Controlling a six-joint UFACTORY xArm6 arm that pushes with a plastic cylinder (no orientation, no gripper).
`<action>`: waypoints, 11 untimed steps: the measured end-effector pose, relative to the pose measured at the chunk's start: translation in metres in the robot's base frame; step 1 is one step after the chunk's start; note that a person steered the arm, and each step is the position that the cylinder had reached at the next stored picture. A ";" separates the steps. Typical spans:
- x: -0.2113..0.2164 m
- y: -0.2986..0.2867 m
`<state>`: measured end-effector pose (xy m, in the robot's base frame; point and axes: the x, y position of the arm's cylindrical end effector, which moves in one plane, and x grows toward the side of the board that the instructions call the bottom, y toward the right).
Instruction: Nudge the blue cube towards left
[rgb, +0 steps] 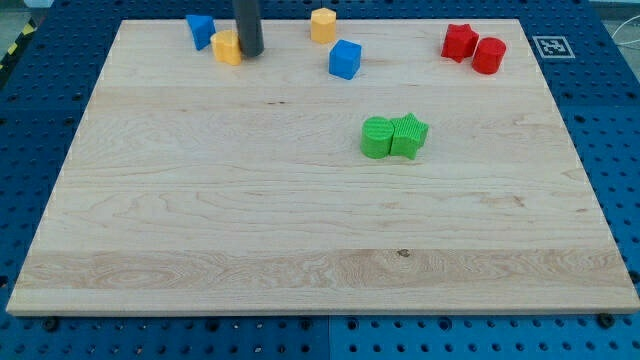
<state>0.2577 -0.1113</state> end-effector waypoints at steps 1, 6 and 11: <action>-0.005 -0.008; -0.016 0.129; 0.044 0.123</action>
